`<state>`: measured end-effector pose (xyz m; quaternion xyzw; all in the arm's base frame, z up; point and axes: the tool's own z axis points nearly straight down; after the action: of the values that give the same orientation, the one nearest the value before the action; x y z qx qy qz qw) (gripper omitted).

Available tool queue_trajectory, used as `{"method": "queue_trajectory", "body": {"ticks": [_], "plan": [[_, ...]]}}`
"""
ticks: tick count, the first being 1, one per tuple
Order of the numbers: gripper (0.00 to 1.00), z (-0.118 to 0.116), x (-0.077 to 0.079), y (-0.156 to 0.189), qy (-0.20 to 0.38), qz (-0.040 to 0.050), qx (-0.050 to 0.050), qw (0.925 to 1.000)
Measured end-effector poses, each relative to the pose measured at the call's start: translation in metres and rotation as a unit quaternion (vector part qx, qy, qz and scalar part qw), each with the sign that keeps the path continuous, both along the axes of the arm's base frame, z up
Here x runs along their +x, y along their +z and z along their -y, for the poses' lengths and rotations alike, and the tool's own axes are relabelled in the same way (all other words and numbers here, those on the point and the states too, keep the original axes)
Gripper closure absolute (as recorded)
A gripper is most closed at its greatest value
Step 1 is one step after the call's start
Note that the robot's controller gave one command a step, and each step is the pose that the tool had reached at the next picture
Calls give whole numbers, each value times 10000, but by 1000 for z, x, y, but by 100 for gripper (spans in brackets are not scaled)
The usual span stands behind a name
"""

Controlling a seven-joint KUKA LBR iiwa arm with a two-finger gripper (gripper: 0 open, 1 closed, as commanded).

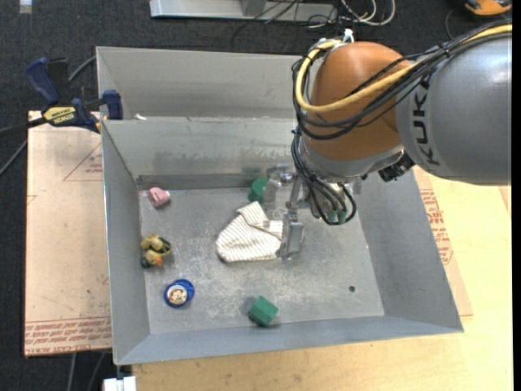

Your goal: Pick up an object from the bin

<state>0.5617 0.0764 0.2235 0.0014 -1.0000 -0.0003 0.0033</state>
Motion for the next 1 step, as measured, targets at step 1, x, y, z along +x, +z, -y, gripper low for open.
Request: {"method": "queue_trajectory", "body": {"ticks": [1], "plan": [[0,1,1,5,-17,40,4,10000]]}}
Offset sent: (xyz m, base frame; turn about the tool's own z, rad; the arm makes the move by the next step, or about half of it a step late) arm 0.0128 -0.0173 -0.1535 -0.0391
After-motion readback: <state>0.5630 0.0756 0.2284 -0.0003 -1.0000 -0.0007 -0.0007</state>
